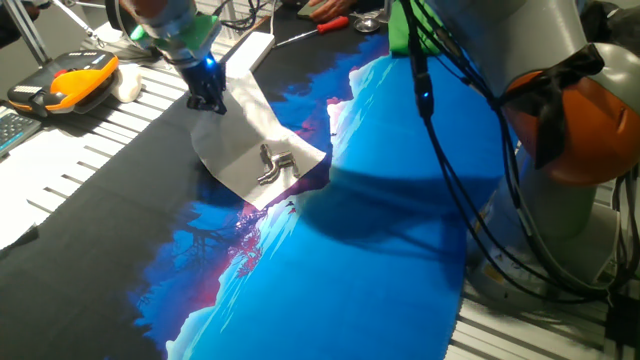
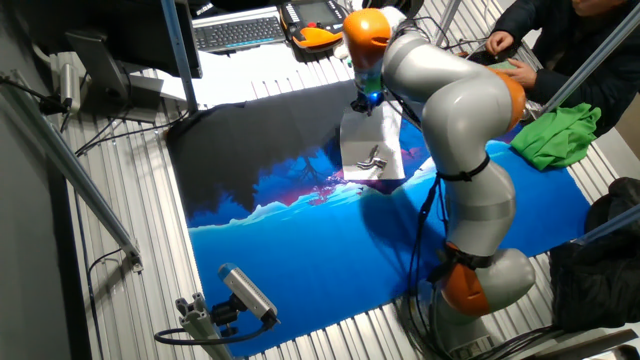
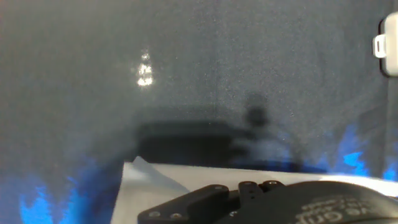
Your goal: Unfold a piece of paper
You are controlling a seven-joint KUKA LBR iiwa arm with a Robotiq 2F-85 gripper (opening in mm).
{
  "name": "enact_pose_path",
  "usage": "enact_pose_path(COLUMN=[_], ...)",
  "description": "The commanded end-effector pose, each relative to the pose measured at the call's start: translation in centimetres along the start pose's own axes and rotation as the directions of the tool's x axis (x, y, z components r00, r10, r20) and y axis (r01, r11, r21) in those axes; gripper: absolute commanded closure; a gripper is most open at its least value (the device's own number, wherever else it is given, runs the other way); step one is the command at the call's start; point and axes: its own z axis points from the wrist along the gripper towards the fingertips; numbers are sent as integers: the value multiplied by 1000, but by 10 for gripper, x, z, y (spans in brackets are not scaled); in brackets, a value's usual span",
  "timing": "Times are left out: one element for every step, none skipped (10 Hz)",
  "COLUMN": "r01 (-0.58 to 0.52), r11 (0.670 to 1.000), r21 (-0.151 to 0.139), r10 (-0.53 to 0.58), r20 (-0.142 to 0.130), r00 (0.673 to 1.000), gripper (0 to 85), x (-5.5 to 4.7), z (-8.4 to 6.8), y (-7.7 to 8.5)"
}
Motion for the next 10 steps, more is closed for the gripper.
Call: enact_pose_path(r01=[-105, -130, -129, -115, -117, -120, -118, -122, -125, -125], r11=[975, 961, 962, 971, 973, 971, 971, 969, 969, 969], r21=[-198, -243, -240, -208, -201, -207, -209, -216, -213, -212], r10=[102, 128, 127, 114, 121, 128, 128, 132, 136, 136], r20=[-21, -28, -24, -16, 10, 27, 33, 31, 37, 38], r00=[995, 991, 992, 993, 993, 991, 991, 991, 990, 990], gripper=[850, 850, 850, 850, 850, 850, 850, 850, 850, 850], x=[0, 1, 2, 3, 0, -3, -5, -4, -3, -4], z=[0, 1, 2, 4, 8, 13, 15, 14, 14, 14], y=[1, 3, 5, 8, 9, 9, 9, 10, 11, 11])
